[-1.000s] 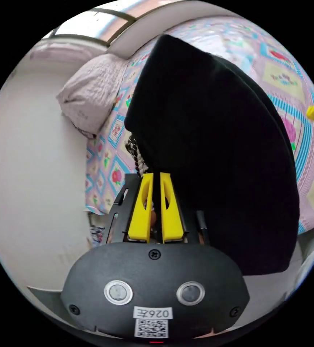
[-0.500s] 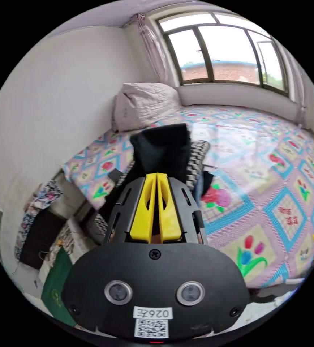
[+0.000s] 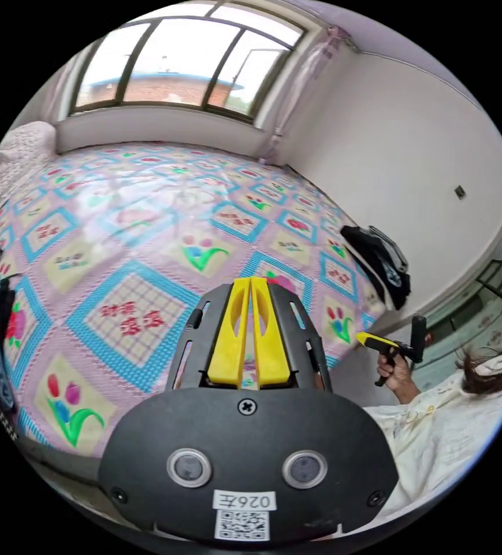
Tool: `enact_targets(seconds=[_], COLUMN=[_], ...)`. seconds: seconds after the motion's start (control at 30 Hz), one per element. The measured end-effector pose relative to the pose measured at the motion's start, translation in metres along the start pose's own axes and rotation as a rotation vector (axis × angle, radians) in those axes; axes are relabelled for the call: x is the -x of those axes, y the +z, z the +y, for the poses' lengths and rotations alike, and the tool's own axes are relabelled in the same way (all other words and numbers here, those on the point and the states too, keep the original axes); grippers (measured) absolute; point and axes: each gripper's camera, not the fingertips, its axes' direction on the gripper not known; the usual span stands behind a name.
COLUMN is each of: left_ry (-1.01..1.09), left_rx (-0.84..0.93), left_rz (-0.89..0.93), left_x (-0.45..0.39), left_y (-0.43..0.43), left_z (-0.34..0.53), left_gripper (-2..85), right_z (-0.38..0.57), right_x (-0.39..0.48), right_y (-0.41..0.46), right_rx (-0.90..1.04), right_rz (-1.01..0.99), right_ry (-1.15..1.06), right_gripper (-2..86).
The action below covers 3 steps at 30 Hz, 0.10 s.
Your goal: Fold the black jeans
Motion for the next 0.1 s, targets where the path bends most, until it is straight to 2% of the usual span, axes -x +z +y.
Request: enact_targets(seconds=[0.1], left_ry=[0.041], left_rx=[0.091], left_rz=[0.151], left_x=[-0.008], left_y=[0.035], left_z=[-0.016], left_gripper=[-1.0], right_z=[0.023], right_x=[-0.033], right_y=[-0.055], right_rx=[-0.05], right_rz=[0.067], right_ry=[0.077], right_gripper=[-0.9])
